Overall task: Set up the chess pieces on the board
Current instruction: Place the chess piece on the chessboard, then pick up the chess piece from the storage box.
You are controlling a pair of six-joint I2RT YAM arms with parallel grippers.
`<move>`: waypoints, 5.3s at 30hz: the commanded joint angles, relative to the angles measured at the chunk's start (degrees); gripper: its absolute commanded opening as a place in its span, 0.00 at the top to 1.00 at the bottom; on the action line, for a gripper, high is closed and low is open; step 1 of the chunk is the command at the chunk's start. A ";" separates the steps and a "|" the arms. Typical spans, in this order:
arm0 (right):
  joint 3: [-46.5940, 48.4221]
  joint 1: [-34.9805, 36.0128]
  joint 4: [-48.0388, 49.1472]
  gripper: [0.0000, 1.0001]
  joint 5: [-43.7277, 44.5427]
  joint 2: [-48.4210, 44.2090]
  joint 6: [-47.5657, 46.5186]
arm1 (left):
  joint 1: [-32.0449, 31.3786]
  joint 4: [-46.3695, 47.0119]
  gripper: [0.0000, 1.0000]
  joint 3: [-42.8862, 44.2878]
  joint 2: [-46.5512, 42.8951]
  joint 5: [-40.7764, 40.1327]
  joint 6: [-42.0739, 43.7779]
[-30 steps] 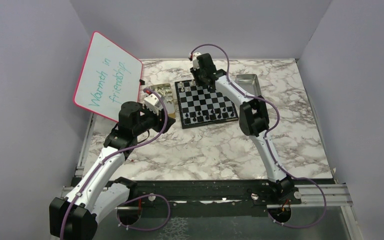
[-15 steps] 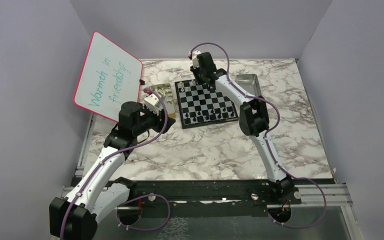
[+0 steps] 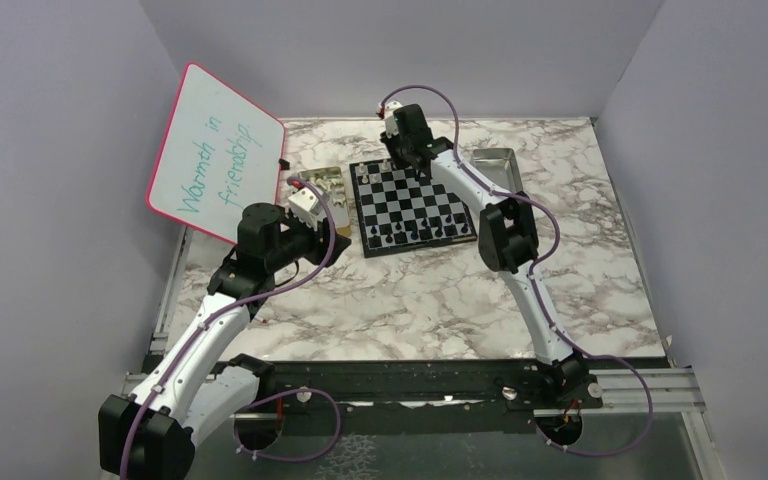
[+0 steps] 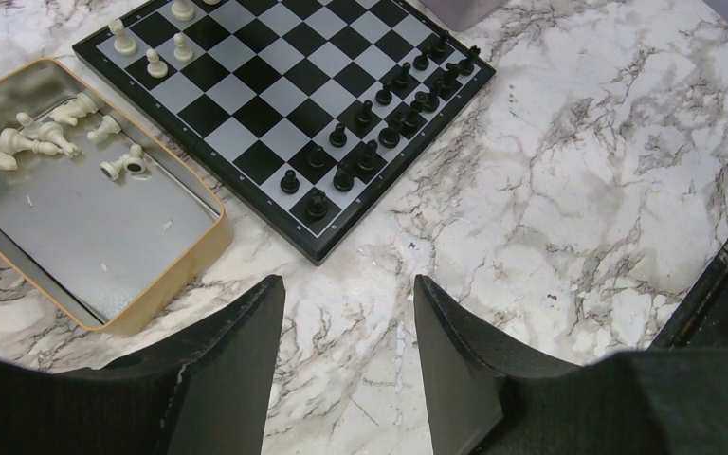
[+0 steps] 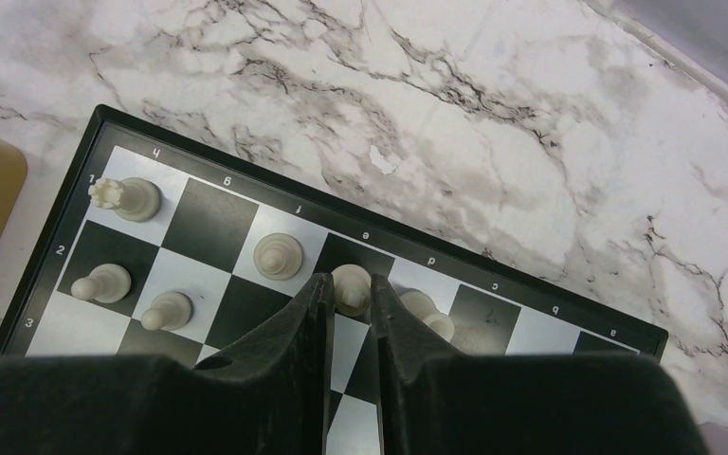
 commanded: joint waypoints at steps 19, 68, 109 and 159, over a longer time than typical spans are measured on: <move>-2.28 0.30 2.73 0.51 1.30 -7.36 1.51 | -0.16 -3.48 0.42 3.87 4.66 -9.61 -3.40; -63.54 0.30 13.64 0.18 -8.83 -62.66 12.29 | 9.82 -10.91 0.67 42.08 59.27 3.19 26.37; -65.50 0.29 12.29 0.18 -5.18 -69.32 10.46 | 14.61 -16.54 0.56 50.49 71.87 16.79 57.49; -66.75 0.30 14.42 0.18 -16.63 -68.79 24.38 | 13.62 -16.79 0.88 42.37 54.41 14.14 43.66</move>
